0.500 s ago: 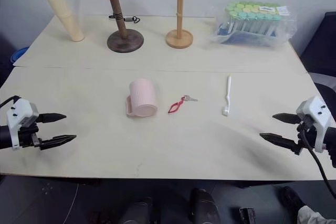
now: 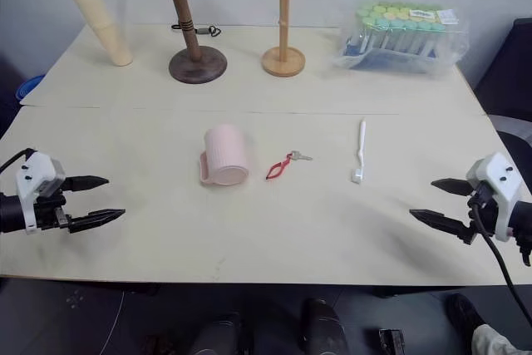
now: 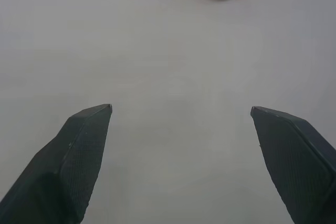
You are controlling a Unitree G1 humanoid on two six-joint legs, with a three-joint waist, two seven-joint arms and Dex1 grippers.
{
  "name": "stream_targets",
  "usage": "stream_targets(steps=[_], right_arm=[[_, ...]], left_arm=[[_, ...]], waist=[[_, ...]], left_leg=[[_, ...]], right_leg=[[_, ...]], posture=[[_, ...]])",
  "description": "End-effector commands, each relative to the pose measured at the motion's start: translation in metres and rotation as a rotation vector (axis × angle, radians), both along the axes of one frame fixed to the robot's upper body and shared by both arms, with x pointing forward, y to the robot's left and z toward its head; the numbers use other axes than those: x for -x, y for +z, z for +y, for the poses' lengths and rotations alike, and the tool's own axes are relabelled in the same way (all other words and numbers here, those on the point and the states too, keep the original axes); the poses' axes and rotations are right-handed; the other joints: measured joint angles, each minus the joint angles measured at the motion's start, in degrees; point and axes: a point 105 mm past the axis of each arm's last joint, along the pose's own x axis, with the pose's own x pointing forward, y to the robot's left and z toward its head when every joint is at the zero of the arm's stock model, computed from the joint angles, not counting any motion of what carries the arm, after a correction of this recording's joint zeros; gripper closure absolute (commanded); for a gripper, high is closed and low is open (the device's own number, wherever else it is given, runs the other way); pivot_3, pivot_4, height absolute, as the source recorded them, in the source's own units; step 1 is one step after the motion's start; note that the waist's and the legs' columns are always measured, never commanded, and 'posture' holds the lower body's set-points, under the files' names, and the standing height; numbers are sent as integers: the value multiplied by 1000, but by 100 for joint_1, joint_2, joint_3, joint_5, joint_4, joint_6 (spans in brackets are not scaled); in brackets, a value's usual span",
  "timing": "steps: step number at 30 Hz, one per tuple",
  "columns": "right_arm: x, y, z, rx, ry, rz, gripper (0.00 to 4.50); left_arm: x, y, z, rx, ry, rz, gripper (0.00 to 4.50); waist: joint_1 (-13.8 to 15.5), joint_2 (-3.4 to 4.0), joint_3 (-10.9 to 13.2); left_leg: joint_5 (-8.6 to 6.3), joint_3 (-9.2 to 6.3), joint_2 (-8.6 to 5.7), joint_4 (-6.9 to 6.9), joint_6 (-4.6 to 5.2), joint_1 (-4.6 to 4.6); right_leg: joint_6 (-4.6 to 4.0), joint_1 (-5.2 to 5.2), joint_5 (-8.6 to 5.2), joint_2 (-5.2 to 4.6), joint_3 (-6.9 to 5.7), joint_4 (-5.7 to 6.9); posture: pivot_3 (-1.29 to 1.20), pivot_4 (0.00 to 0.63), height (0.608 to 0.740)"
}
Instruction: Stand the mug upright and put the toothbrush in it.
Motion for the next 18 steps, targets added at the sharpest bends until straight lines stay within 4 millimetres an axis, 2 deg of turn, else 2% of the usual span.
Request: stream_targets(steps=[1, 8, 16, 18], right_arm=[[-1, 14, -1, -29, -16, -52, 65], [-2, 21, -1, -48, -10, -53, 65], [-8, 30, 7, -28, 33, -79, 65], [-13, 41, 34, -22, 131, -116, 65]], left_arm=[[-1, 6, -4, 18, -13, -16, 0], [-4, 10, -14, 67, -39, -26, 0], [-1, 29, -29, 106, -112, -35, 0], [0, 44, -47, 137, -183, -35, 0]], waist=[[3, 0, 0], [3, 0, 0], [-2, 0, 0], [-4, -1, 1]], left_leg=[[0, 0, 0, 0, 0, 0], [0, 0, 0, 1, 0, 0], [0, 0, 0, 2, 0, 0], [0, 1, 0, 4, 0, 0]], right_leg=[[0, 0, 0, 0, 0, 0], [0, 0, 0, 0, 0, 0], [0, 0, 0, 0, 1, 2], [0, 0, 0, 0, 2, 2]], posture=[[0, 150, 740], [0, 150, 740], [0, 150, 740], [0, 150, 740]])
